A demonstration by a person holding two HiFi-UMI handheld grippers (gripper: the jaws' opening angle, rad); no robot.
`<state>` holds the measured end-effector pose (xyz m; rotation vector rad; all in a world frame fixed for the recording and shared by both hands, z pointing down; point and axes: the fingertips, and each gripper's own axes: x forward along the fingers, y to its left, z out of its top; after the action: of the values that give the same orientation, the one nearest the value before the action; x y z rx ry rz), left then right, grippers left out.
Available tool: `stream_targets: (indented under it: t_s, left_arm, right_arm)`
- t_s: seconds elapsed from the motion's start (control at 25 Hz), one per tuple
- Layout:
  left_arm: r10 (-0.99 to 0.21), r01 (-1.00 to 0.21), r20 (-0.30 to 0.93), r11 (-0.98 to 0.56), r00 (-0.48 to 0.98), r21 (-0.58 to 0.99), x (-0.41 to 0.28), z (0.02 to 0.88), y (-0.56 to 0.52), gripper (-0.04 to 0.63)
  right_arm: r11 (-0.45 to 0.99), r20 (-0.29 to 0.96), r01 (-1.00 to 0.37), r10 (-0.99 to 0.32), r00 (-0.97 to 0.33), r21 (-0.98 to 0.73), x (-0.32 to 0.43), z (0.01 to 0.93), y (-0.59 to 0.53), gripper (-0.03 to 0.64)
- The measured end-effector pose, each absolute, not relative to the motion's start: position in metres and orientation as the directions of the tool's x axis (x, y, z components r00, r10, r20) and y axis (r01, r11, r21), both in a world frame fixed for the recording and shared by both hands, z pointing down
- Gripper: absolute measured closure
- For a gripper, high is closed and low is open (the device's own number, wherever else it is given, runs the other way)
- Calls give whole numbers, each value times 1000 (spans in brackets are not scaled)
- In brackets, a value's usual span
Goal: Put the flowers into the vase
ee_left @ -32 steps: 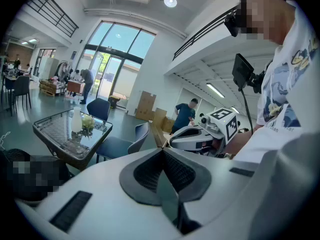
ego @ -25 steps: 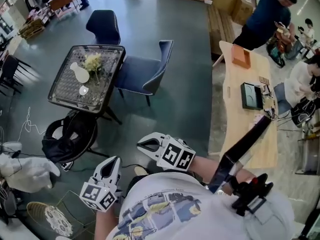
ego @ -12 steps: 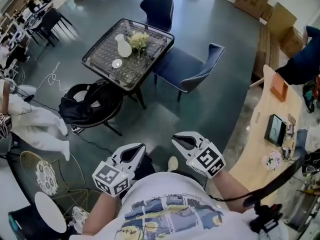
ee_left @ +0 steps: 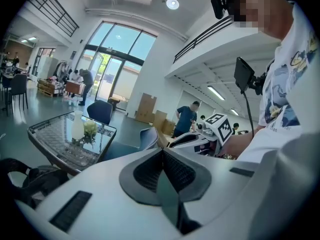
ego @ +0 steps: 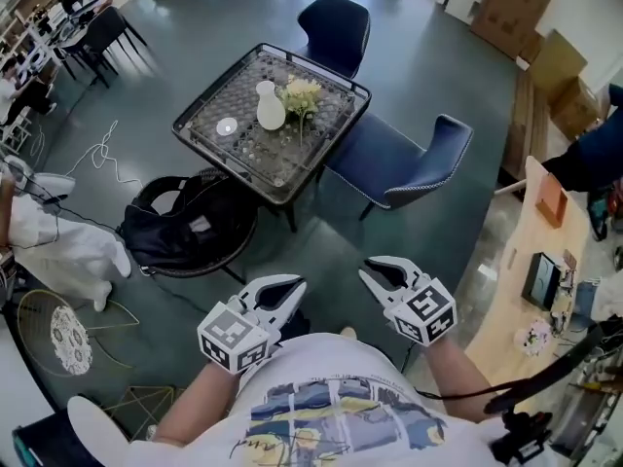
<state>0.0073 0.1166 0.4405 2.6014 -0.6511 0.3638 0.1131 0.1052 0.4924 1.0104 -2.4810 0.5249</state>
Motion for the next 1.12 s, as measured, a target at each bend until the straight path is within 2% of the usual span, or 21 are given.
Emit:
stream_targets:
  t_s: [0.28,0.52,0.84,1.12]
  left_arm:
    - [-358,-465,337,-821,871,331,-68,427,26,586]
    - [-384,-498,340,-779,859,380,-111,438,-35,586]
    - [-485,-589,339,-709,806,387,-122,445,-117,584]
    - [-609,-700,347,-610,714,370,-98,432,-205,584]
  right_arm:
    - [633,522,-759,-600,-606,-153,54,489,-13,545]
    - [625,536,-761,-589,-605,-173,28,497,-106,535]
    - [606,572,-761,-547,-611,-233,44,539,-254,499]
    - [594,607,-743,-478,-635,-309,70,572,-403,430]
